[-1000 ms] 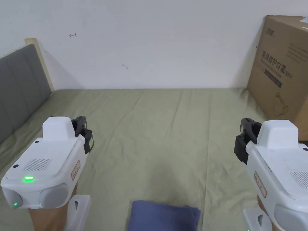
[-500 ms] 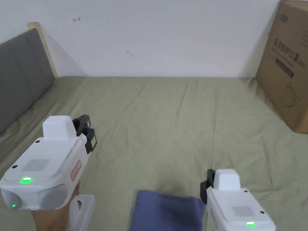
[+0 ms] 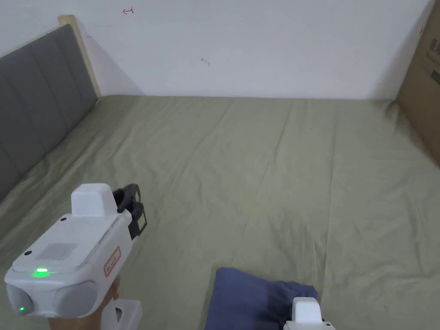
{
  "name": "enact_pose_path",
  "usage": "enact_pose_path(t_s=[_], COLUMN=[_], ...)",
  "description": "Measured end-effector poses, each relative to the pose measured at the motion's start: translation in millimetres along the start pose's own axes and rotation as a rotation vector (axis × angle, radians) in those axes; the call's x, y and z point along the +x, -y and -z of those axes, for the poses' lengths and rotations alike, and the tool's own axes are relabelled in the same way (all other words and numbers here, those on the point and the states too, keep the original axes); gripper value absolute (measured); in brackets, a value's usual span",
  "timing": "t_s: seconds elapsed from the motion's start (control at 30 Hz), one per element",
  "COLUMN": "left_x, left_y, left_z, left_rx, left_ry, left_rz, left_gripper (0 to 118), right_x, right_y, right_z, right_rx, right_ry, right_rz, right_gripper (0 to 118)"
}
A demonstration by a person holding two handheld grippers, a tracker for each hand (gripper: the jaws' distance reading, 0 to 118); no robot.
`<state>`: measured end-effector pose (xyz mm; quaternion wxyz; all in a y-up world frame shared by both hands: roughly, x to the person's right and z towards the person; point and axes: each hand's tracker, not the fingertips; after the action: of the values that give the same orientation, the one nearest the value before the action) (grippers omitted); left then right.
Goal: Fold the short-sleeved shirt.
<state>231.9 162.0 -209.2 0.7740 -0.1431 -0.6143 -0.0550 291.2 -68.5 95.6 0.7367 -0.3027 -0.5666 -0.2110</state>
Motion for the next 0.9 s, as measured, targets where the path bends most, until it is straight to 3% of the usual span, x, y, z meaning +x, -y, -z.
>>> enact_pose_path(t_s=[0.17, 0.2, 0.27, 0.33, 0.4, 0.43, 0.47, 0.63, 0.7, 0.73, 0.77, 0.9], left_x=[-6, -7, -6, -5, -4, -4, -3, 0, 1, 1, 3, 11], left_y=[30, 37, 54, 70, 91, 101, 111, 149, 163, 167, 172, 187], left_z=[24, 31, 45, 59, 76, 84, 90, 125, 133, 136, 139, 144], left_rx=[-0.203, -0.265, -0.377, -0.486, -0.604, -0.634, -0.666, -0.793, -0.831, -0.832, -0.838, -0.885], left_ry=[0.116, 0.147, 0.194, 0.242, 0.295, 0.307, 0.328, 0.422, 0.432, 0.449, 0.451, 0.473], left_rz=[-0.169, -0.208, -0.275, -0.325, -0.38, -0.414, -0.437, -0.486, -0.497, -0.496, -0.498, -0.488], left_gripper=[0, 5, 33, 79, 86, 104, 115, 116, 101, 83, 73, 68], right_x=[-1, 0, 2, 3, 3, 3, 4, 4, 4, 4, 4, 6], right_y=[0, 1, 2, 2, 2, 3, 3, 3, 4, 4, 4, 4], right_z=[0, -1, -2, -2, -2, -2, -2, -1, -1, -1, -2, -2], right_rx=[0.0, 0.003, 0.007, 0.008, 0.008, 0.008, 0.008, 0.008, 0.009, 0.01, 0.01, 0.01], right_ry=[0.006, 0.004, -0.004, -0.008, -0.011, -0.013, -0.014, -0.015, -0.015, -0.017, -0.018, -0.027], right_rz=[-0.005, -0.004, -0.002, 0.0, 0.0, 0.002, 0.003, 0.009, 0.005, 0.005, 0.008, 0.016], right_gripper=[0, 0, 0, 0, 0, 0, 0, 0, 0, 0, 0, 0])
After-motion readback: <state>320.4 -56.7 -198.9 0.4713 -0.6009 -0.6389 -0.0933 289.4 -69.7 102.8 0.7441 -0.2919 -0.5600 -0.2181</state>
